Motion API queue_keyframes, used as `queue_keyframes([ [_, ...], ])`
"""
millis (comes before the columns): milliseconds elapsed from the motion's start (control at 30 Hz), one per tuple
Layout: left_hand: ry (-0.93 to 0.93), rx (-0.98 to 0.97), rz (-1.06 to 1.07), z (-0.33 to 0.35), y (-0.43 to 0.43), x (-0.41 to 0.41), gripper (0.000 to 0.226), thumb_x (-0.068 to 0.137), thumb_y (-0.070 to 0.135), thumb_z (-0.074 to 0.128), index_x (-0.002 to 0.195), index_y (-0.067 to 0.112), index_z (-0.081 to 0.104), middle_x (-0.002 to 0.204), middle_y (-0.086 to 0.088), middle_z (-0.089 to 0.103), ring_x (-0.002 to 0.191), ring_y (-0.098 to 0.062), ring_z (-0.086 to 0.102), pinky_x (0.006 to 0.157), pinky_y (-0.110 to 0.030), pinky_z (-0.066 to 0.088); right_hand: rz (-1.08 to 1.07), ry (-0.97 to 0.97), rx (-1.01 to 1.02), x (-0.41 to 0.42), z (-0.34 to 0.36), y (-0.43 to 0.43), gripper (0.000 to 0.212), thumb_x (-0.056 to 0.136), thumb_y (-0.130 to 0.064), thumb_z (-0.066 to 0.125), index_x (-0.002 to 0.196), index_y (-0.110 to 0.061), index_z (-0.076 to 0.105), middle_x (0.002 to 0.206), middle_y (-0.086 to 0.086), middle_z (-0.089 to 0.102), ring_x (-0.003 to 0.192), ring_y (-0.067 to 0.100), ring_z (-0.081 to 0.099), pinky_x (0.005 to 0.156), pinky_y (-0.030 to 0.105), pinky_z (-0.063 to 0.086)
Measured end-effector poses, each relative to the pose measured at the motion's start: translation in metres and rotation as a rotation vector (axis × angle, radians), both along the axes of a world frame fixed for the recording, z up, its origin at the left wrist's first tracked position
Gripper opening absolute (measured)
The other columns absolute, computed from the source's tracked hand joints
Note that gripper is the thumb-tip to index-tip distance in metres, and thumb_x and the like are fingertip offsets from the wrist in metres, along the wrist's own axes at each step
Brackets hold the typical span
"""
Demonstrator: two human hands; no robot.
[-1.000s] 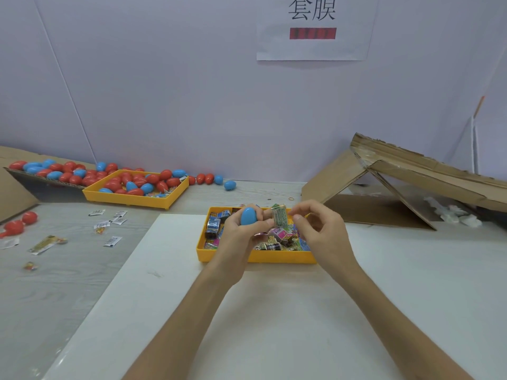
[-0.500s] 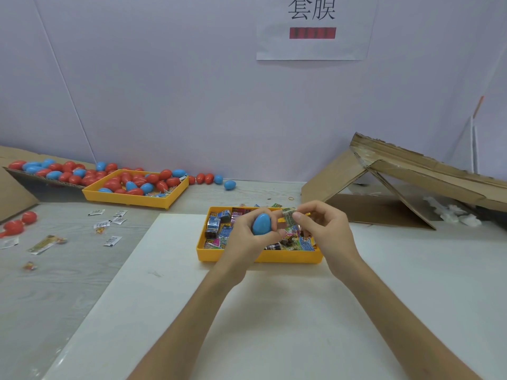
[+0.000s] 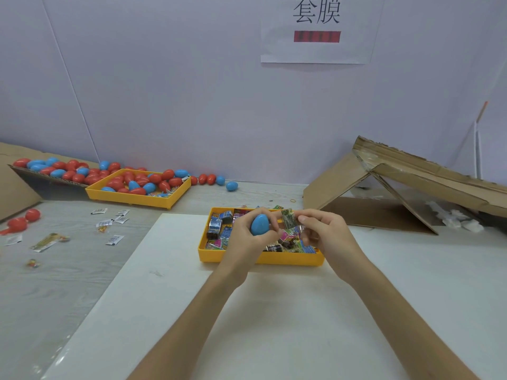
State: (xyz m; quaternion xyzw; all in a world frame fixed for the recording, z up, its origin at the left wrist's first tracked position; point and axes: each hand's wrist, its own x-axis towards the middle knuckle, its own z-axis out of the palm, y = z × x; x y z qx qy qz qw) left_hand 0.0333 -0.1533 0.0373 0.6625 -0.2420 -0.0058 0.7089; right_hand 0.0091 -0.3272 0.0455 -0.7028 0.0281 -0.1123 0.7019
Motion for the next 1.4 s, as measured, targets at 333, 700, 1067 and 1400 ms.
queue_keyframes([
  [333, -0.059, 0.058, -0.001, -0.007, -0.001, 0.005, 0.031, 0.084, -0.006, 0.072, 0.071, 0.021, 0.066, 0.099, 0.002, 0.074, 0.108, -0.009, 0.07, 0.079, -0.021, 0.057, 0.01, 0.101, -0.044, -0.001, 0.0, 0.001, 0.012, 0.095, -0.02, 0.067, 0.087, -0.012, 0.071, 0.067, -0.007, 0.065, 0.056, 0.011, 0.058, 0.054, 0.022, 0.049],
  [700, -0.02, 0.08, -0.003, -0.004, 0.001, 0.005, 0.038, 0.086, -0.001, 0.074, 0.067, 0.031, 0.066, 0.1, -0.005, 0.068, 0.089, -0.009, 0.066, 0.078, -0.02, 0.057, 0.019, 0.086, -0.022, -0.003, 0.002, 0.0, 0.021, 0.097, -0.002, 0.057, 0.087, -0.011, 0.073, 0.063, -0.006, 0.064, 0.053, 0.014, 0.057, 0.053, 0.021, 0.049],
  [1067, 0.058, 0.039, -0.037, -0.006, 0.003, 0.009, 0.028, 0.087, 0.004, 0.075, 0.073, 0.027, 0.067, 0.108, 0.003, 0.073, 0.1, -0.01, 0.071, 0.084, -0.027, 0.059, -0.028, 0.013, -0.113, -0.002, -0.004, 0.001, 0.005, 0.092, -0.014, 0.071, 0.092, -0.013, 0.075, 0.06, -0.009, 0.065, 0.053, 0.009, 0.056, 0.056, 0.02, 0.05],
  [1400, 0.224, -0.047, 0.049, -0.002, 0.003, 0.012, 0.045, 0.081, 0.054, 0.065, 0.091, 0.011, 0.057, 0.066, 0.001, 0.055, 0.059, -0.011, 0.049, 0.06, -0.026, 0.048, -0.065, 0.003, -0.04, -0.002, 0.001, -0.002, 0.006, 0.097, -0.01, 0.062, 0.095, -0.007, 0.066, 0.078, 0.016, 0.07, 0.049, 0.016, 0.054, 0.054, 0.024, 0.05],
])
